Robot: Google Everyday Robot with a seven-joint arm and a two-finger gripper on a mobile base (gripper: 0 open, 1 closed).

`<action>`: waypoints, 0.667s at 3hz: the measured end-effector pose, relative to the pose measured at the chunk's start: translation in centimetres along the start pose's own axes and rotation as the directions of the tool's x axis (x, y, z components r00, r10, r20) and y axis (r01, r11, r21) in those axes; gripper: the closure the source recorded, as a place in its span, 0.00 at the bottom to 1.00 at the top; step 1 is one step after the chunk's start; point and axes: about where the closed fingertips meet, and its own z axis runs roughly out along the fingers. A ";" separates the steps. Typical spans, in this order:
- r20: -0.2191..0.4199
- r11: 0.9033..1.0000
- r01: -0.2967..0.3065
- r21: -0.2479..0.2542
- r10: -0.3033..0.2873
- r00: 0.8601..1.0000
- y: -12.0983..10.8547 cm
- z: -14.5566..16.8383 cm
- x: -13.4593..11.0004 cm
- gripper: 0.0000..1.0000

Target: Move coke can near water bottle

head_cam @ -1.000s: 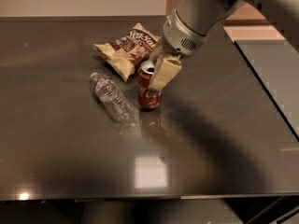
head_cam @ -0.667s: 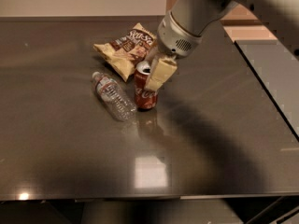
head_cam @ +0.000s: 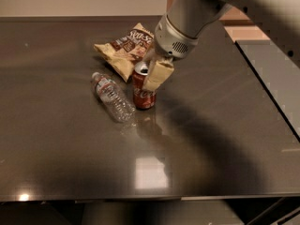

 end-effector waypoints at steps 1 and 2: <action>0.001 1.000 0.002 0.000 -0.002 1.000 0.0 0.0 -0.1 0.13; 0.001 1.000 0.004 -0.001 -0.004 1.000 0.1 0.1 -0.2 0.00</action>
Offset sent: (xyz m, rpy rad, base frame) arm -0.0003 0.0011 0.0001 0.0005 -0.0004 0.0015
